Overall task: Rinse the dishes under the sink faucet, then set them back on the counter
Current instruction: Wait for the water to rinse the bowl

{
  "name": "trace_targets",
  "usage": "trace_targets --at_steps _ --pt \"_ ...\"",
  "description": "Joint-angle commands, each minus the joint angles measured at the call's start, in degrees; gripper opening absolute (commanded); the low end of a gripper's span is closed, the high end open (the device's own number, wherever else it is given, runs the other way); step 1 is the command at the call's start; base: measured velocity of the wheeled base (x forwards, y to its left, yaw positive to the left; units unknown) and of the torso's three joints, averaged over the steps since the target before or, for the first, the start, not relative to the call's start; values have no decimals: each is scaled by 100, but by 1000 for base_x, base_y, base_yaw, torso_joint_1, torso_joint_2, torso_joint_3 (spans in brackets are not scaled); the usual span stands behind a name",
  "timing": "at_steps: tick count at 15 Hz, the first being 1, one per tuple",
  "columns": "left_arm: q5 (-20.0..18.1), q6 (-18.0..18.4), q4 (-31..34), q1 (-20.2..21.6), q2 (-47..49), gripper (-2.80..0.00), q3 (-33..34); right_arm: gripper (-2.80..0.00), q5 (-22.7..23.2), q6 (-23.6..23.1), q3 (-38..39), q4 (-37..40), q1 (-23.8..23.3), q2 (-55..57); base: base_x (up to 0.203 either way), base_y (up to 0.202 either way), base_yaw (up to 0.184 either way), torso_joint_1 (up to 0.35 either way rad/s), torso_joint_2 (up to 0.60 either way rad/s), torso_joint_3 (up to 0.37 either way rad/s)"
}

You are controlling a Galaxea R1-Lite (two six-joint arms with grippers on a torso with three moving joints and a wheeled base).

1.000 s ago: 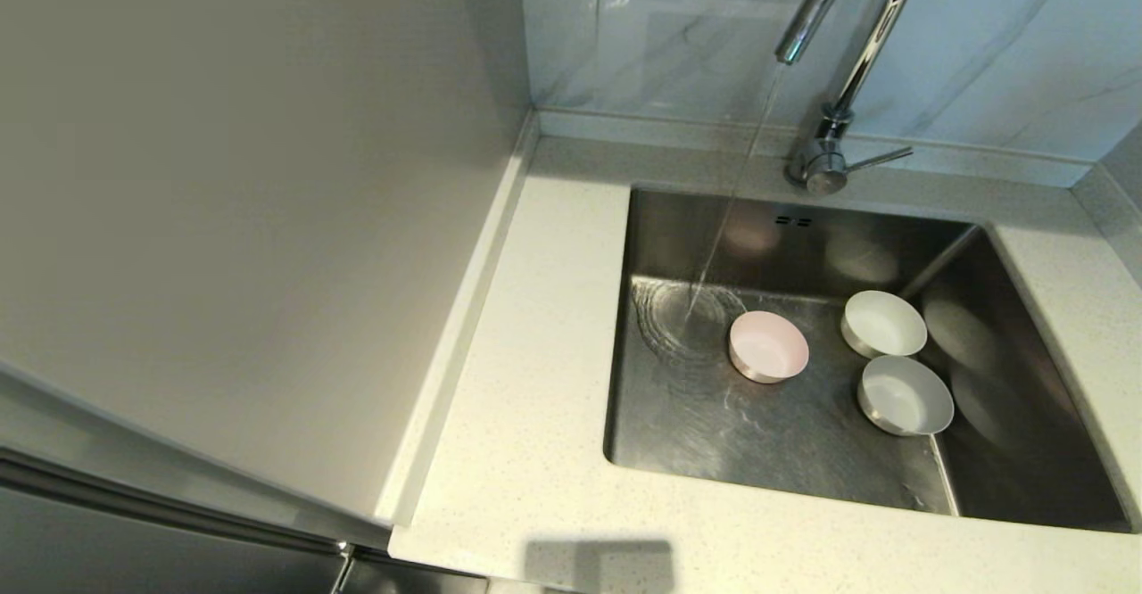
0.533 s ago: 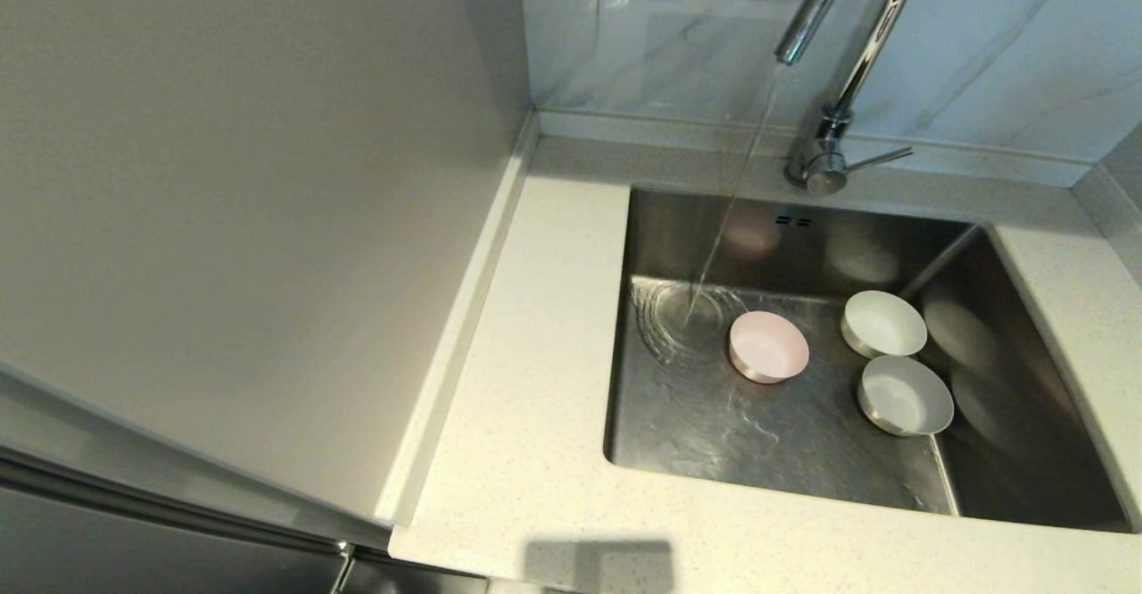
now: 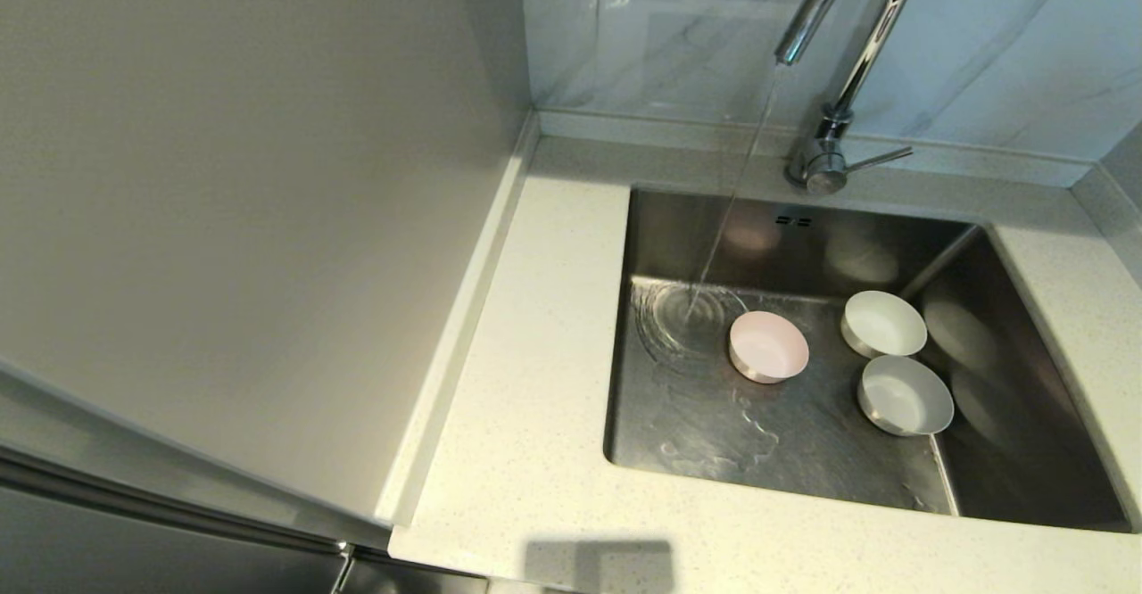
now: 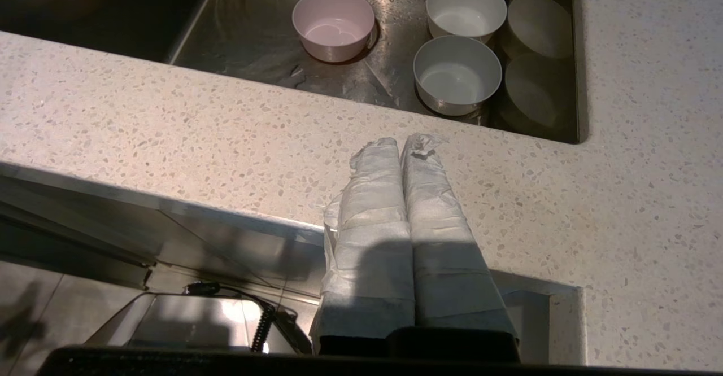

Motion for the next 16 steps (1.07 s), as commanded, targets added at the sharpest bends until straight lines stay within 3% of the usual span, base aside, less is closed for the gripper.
trace_targets --at_steps 1,16 --pt "2 -2 -4 1 -18 -280 0 -280 2 -4 0 5 4 31 0 0 0 0 0 0" --pt "2 -2 -4 1 -18 -280 0 -280 2 -4 0 5 4 30 0 0 0 0 0 0"
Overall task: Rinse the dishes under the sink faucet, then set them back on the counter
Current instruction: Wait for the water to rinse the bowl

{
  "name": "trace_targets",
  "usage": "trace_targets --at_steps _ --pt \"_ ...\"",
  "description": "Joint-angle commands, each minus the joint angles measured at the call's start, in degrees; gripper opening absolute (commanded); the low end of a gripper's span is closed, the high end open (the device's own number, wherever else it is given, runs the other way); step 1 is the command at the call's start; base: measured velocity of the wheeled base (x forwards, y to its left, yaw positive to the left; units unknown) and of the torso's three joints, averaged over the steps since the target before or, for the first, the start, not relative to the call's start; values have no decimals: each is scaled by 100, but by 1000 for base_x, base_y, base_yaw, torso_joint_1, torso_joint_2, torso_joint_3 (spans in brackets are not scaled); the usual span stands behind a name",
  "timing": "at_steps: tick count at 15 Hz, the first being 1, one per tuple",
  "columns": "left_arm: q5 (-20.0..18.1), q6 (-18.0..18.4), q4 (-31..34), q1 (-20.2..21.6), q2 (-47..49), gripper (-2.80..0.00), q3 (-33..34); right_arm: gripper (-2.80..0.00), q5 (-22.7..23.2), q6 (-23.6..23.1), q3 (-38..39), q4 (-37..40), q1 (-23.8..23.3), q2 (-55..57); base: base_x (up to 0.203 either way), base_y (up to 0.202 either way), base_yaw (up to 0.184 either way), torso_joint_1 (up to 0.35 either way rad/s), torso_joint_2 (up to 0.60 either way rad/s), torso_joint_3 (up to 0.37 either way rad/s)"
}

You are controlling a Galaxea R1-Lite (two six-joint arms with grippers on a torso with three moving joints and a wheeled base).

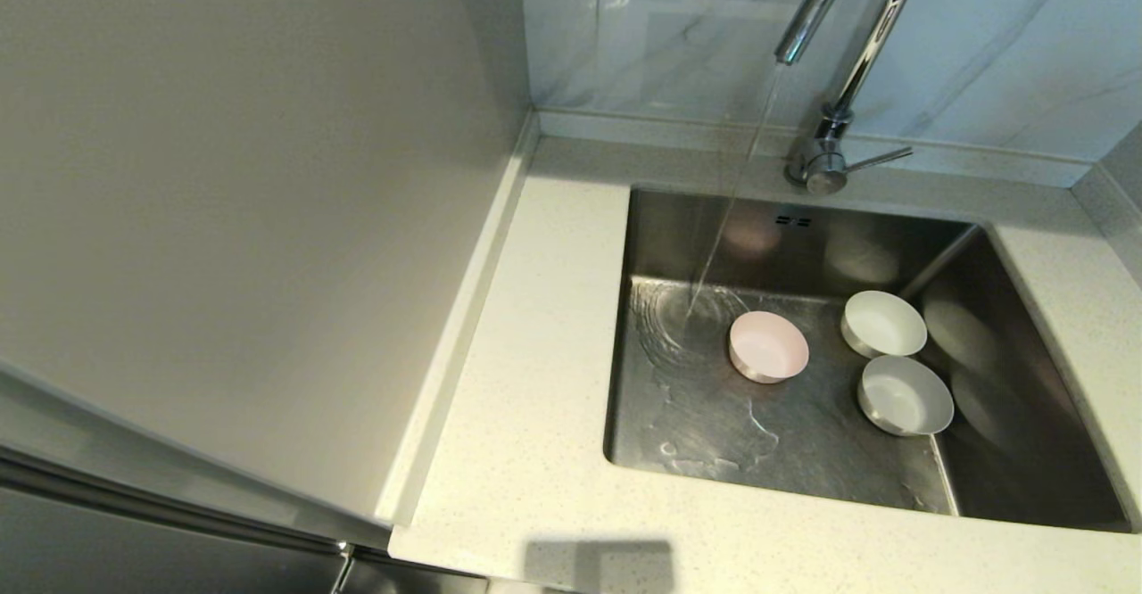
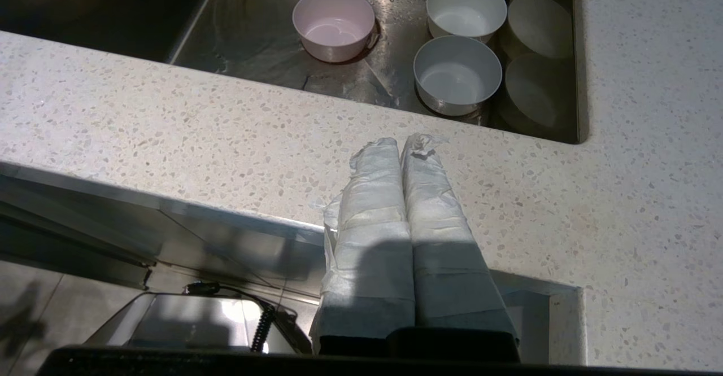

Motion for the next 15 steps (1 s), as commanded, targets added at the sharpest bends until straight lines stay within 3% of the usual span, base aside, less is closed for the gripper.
trace_targets --at_steps 1,15 --pt "4 -5 -2 1 -18 -280 0 -280 0 -2 0 1 2 27 0 0 0 0 0 0" --pt "4 -5 -2 1 -18 -280 0 -280 2 -2 0 1 -2 18 0 0 0 0 0 0"
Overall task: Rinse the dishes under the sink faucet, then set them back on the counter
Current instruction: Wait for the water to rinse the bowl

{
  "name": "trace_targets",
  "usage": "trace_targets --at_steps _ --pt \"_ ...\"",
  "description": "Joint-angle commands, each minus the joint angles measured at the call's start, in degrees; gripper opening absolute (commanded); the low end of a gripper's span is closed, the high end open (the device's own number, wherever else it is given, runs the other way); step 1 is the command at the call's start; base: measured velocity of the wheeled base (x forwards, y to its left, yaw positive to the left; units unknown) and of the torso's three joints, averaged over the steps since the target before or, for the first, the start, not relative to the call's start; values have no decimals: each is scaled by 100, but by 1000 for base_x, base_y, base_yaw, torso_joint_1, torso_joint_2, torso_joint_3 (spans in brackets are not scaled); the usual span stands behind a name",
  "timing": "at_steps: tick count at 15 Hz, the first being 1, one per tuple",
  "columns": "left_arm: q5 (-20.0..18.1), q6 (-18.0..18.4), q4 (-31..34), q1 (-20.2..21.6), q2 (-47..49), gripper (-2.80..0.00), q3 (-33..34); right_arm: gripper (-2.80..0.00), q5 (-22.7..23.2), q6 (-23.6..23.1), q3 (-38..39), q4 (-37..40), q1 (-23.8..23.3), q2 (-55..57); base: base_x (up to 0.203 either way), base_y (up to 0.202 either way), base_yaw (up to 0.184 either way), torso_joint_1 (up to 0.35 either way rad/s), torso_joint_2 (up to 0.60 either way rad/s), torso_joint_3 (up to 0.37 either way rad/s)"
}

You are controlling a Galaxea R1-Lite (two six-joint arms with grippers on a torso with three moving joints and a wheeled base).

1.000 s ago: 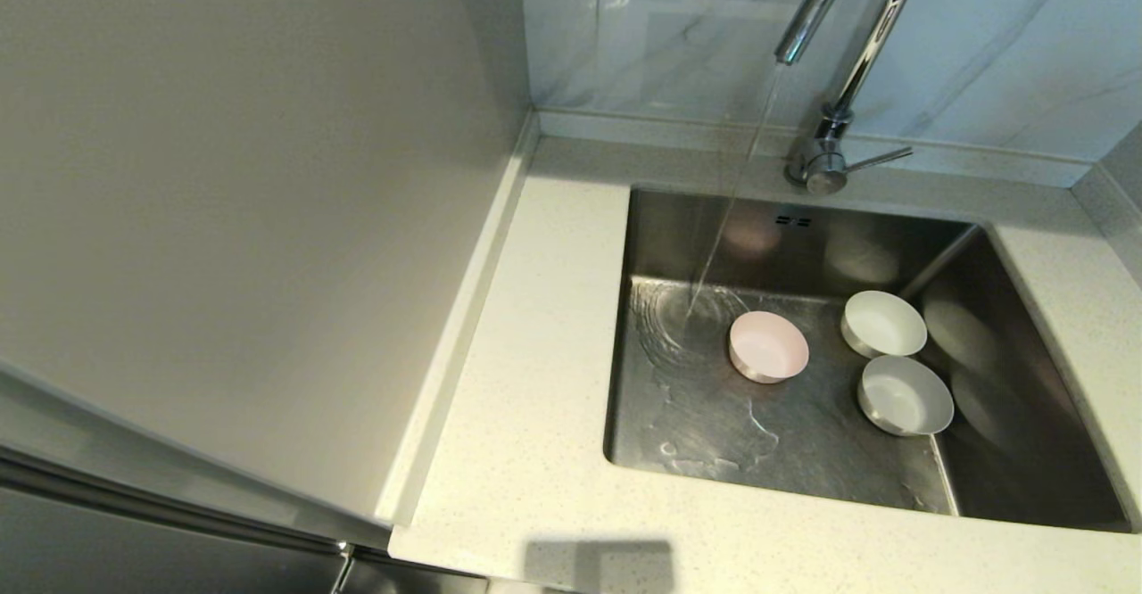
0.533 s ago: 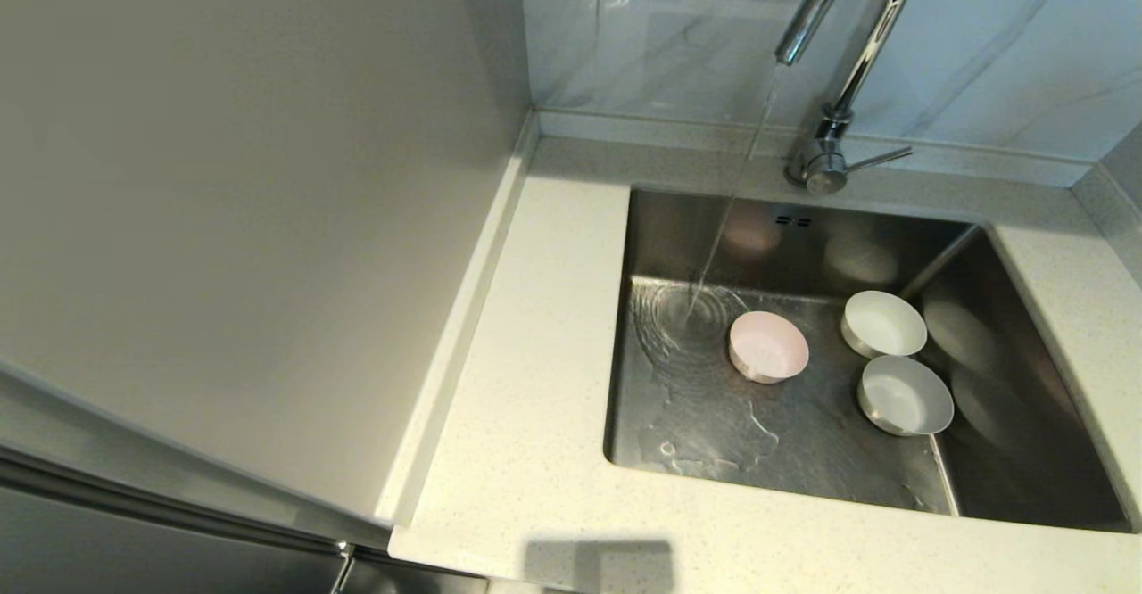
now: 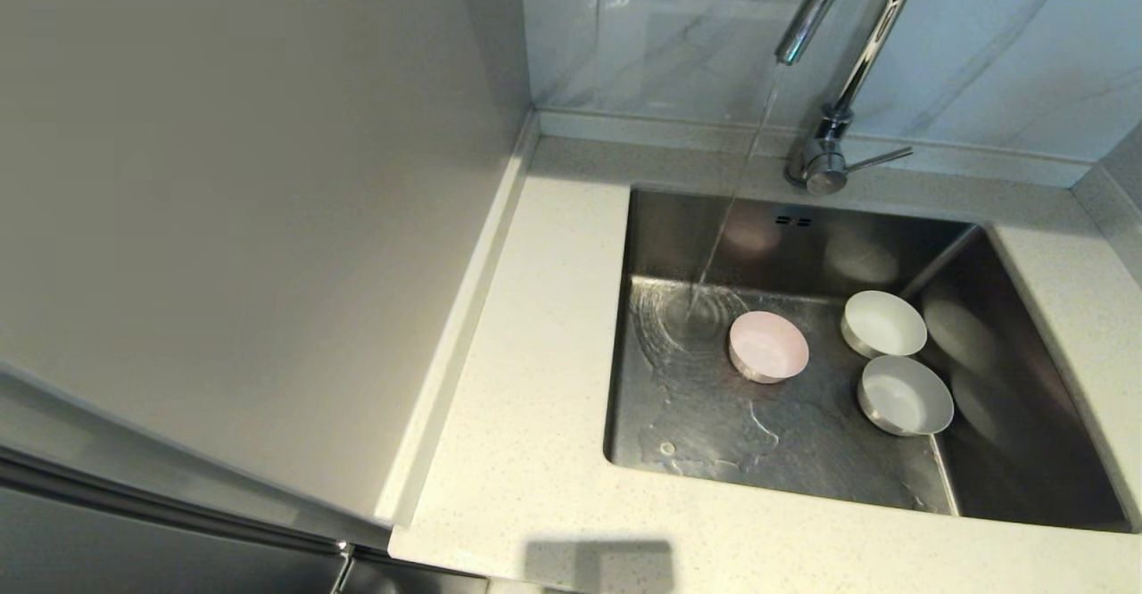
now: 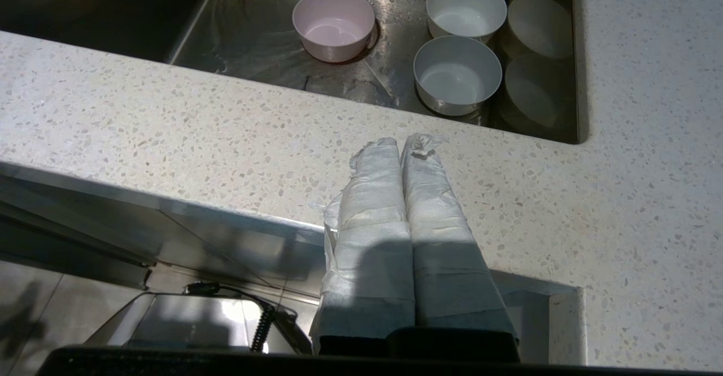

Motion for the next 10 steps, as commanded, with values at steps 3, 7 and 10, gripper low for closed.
trace_targets --at_steps 3,7,10 --pt "2 -2 -2 1 -18 -280 0 -280 2 -2 -1 0 4 11 0 0 0 0 0 0" --pt "2 6 -2 1 -18 -280 0 -280 2 -2 -1 0 4 11 0 0 0 0 0 0" --pt "-3 -2 -2 1 -18 -280 0 -280 -5 -2 -1 0 -4 11 0 0 0 0 0 0"
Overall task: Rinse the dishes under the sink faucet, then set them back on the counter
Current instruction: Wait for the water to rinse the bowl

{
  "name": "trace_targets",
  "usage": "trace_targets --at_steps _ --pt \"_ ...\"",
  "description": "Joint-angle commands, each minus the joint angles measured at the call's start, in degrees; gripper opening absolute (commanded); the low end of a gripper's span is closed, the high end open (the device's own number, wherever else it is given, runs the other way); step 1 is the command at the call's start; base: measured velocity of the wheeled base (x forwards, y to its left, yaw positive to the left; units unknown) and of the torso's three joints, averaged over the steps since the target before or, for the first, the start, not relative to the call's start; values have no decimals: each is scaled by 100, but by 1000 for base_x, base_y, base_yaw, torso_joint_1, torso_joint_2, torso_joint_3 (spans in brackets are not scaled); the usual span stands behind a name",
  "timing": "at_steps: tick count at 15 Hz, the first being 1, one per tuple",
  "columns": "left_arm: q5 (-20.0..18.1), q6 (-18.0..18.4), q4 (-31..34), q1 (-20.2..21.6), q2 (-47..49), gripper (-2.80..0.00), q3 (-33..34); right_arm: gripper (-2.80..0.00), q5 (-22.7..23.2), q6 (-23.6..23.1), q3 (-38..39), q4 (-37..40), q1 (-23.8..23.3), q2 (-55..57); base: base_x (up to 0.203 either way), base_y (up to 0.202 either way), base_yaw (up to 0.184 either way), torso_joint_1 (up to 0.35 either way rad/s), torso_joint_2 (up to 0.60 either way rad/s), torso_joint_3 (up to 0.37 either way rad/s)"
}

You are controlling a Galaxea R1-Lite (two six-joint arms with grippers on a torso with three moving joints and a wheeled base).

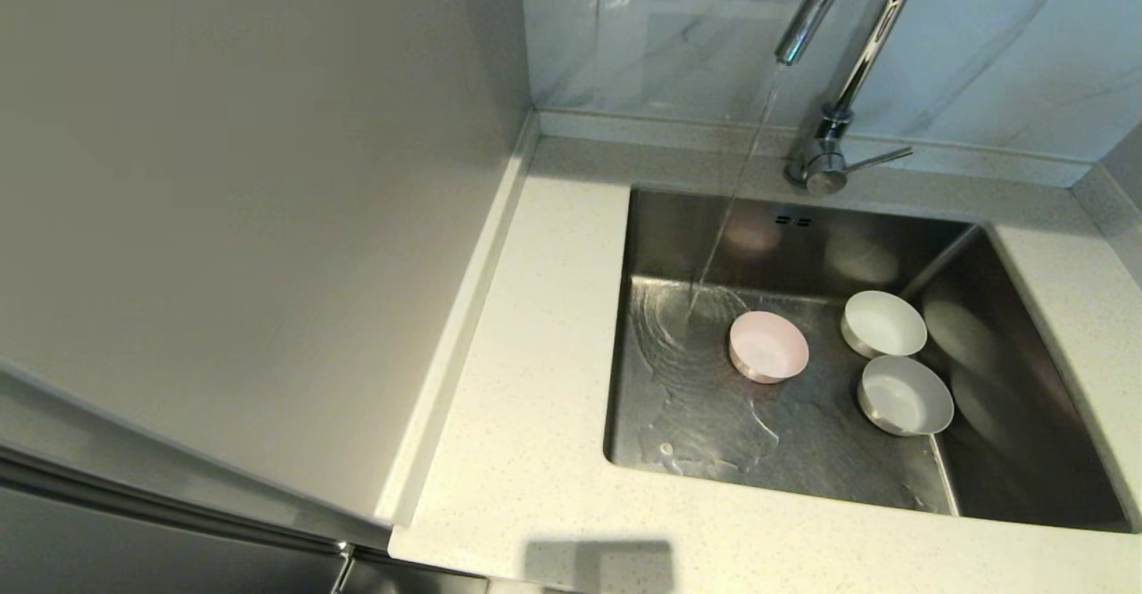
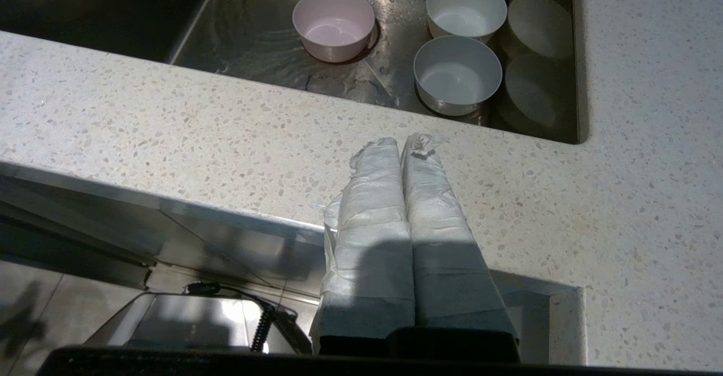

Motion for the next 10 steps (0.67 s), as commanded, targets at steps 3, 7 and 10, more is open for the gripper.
trace_targets --at_steps 3,7,10 --pt "4 -6 -2 1 -18 -280 0 -280 2 -4 0 0 2 14 0 0 0 0 0 0" --pt "4 -6 -2 1 -18 -280 0 -280 0 -4 0 0 2 15 0 0 0 0 0 0" --pt "4 -6 -2 1 -18 -280 0 -280 2 -4 0 0 2 7 0 0 0 0 0 0"
